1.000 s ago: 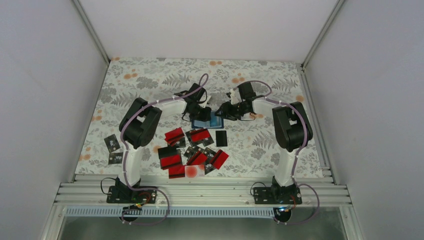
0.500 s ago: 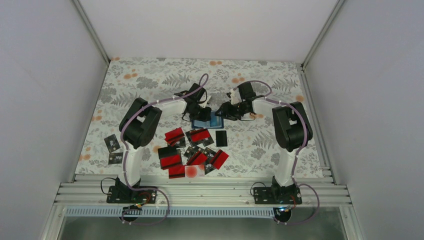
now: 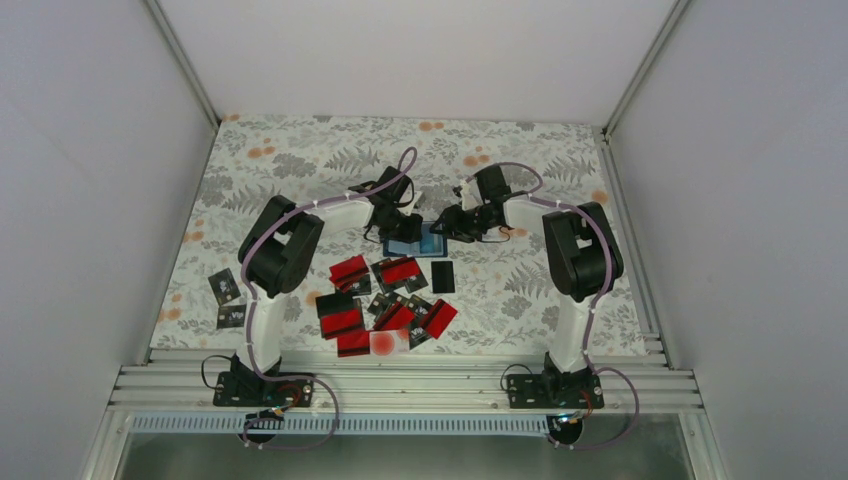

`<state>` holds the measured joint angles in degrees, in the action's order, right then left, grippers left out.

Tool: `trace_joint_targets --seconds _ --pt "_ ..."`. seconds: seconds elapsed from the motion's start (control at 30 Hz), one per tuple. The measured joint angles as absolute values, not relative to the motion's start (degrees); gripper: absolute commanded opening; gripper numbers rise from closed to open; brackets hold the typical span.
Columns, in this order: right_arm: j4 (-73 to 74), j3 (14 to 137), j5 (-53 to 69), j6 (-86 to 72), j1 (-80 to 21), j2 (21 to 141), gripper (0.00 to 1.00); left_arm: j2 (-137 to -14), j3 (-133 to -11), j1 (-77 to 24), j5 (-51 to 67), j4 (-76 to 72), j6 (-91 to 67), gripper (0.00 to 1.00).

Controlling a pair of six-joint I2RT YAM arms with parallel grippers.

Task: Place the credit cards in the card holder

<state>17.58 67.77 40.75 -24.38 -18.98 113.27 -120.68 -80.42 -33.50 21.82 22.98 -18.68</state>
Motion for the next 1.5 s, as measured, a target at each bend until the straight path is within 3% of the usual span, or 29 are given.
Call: trace_joint_targets --seconds 1.5 --pt "18.87 67.77 37.23 -24.86 -20.40 111.68 0.46 -120.68 -80.42 -33.65 21.45 22.98 -18.68 0.02"
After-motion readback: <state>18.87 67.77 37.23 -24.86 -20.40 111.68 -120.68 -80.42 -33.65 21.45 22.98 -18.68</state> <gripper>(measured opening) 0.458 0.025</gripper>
